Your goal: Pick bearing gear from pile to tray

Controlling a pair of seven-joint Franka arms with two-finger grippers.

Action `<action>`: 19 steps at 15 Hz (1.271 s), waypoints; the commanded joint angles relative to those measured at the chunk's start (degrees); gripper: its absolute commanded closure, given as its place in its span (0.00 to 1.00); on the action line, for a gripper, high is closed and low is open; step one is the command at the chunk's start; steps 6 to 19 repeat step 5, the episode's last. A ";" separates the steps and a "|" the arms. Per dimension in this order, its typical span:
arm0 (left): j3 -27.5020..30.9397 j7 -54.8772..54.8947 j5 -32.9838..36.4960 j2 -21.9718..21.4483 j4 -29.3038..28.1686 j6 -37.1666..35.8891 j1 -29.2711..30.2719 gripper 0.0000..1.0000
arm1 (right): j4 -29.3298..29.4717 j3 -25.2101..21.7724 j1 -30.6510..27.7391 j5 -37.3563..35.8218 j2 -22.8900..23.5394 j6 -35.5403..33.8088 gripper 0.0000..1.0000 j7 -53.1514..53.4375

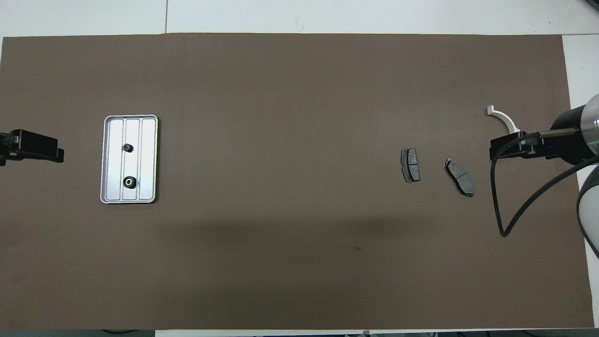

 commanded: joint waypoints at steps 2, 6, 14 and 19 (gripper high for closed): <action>0.31 1.12 -0.16 0.05 1.13 -1.24 -0.15 0.00 | -0.42 0.55 -1.05 1.56 -0.54 1.01 0.00 -1.02; 0.31 1.12 -0.24 -0.21 0.95 -0.89 -0.33 0.00 | -0.42 0.55 -1.05 1.56 -0.54 1.01 0.00 -1.03; 0.31 1.12 -0.24 -0.21 0.95 -0.89 -0.33 0.00 | -0.42 0.55 -1.05 1.56 -0.54 1.01 0.00 -1.03; 0.31 1.12 -0.24 -0.21 0.95 -0.89 -0.33 0.00 | -0.42 0.55 -1.05 1.56 -0.54 1.01 0.00 -1.03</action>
